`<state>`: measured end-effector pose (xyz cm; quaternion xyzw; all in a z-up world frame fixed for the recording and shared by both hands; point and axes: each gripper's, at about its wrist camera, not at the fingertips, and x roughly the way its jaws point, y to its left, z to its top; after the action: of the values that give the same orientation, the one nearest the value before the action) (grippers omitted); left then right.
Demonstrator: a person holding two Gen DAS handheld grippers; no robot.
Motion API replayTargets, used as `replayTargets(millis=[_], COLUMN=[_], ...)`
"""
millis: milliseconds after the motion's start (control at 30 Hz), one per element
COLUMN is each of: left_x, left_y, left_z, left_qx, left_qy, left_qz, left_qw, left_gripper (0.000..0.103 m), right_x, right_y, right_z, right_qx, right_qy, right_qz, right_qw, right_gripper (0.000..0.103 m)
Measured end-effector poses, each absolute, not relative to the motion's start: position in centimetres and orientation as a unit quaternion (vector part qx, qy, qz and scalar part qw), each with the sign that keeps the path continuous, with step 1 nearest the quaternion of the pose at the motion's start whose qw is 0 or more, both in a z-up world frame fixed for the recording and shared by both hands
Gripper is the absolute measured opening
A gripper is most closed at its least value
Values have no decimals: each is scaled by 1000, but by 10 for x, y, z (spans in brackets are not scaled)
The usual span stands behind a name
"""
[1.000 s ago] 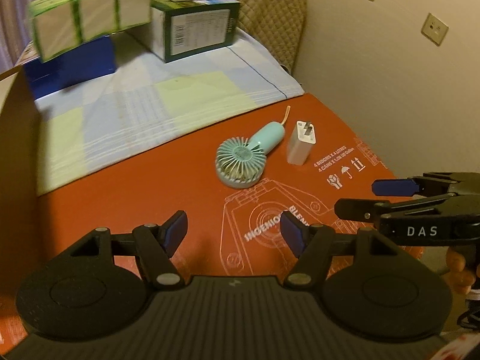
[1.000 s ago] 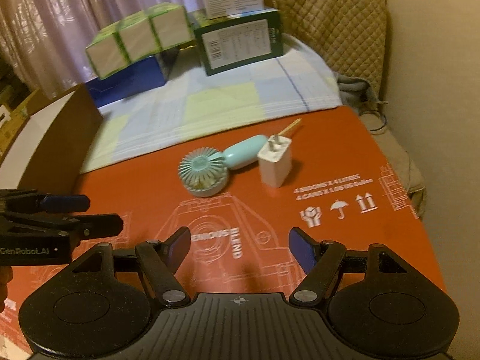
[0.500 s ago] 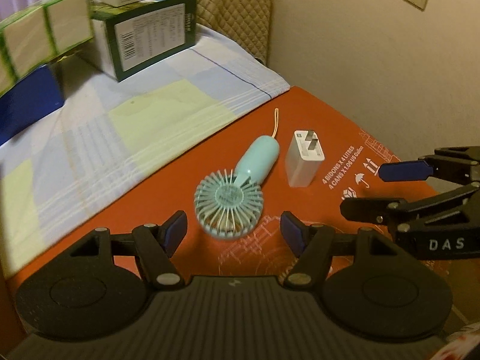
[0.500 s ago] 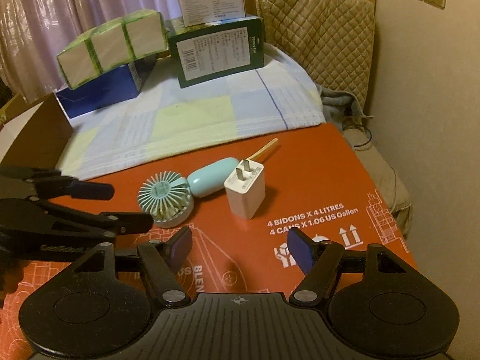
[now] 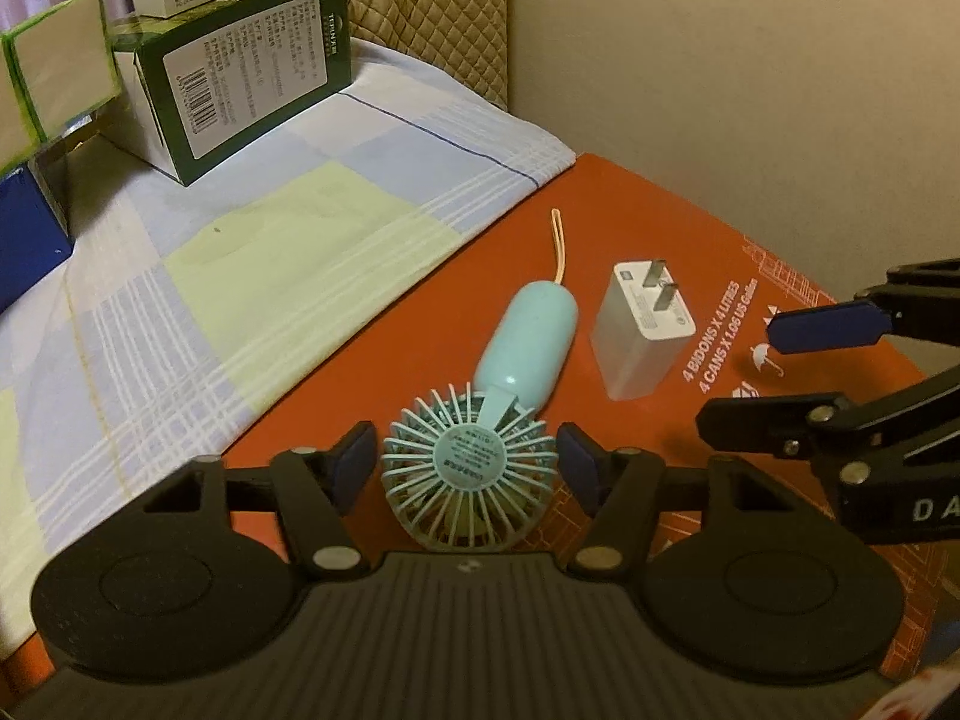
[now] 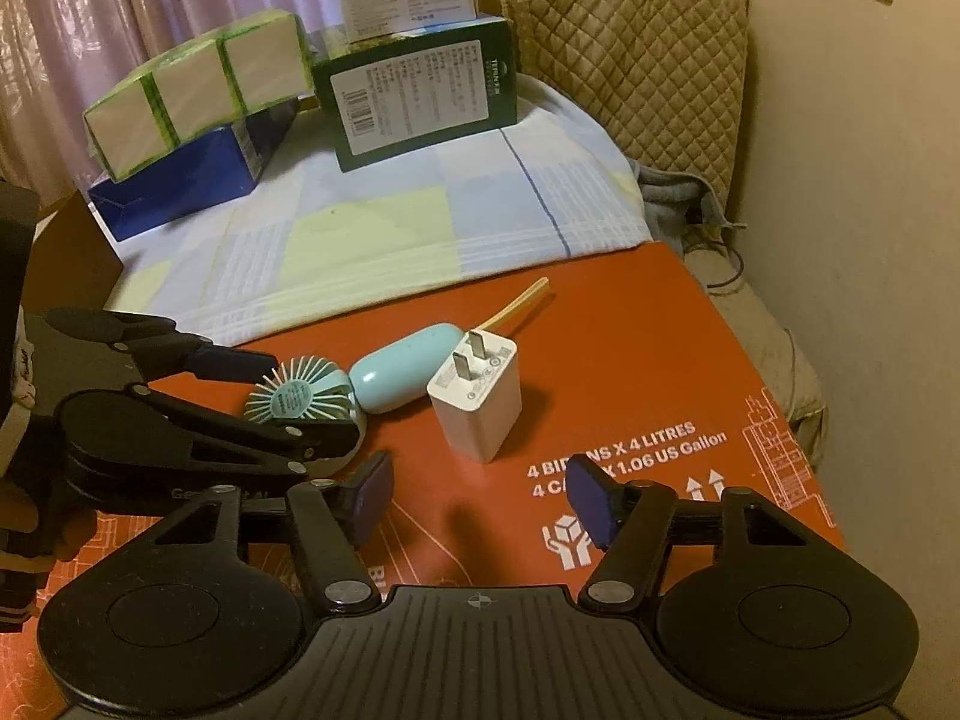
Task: Organize rigid objects
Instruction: 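Grasp the mint-green fan with the left tool while the right tool grasps the white charger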
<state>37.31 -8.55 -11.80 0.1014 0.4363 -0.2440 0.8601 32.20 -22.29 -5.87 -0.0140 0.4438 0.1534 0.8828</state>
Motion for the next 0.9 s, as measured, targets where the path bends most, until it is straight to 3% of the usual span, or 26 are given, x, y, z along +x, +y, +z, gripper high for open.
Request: replayTargets(millis=[633,700,900], left_x=[375,375,369], left_y=[-78,-79,-78], left_z=[-119,-118,-118], left_qx=[69,69,68], left_qy=[426,427,429], left_qz=[-179,-178,-168], left_qw=[884,884,885], left_gripper=[60,60,60], right_x=[359,360,353], right_y=[-201,-201,-200], right_z=[-79,-82,-84], right_qx=[-36,-39,-62], right_qy=[431,431,417], right_qz=[128,130,137], right_qw=[893,892,897], right_gripper=[43,30,24])
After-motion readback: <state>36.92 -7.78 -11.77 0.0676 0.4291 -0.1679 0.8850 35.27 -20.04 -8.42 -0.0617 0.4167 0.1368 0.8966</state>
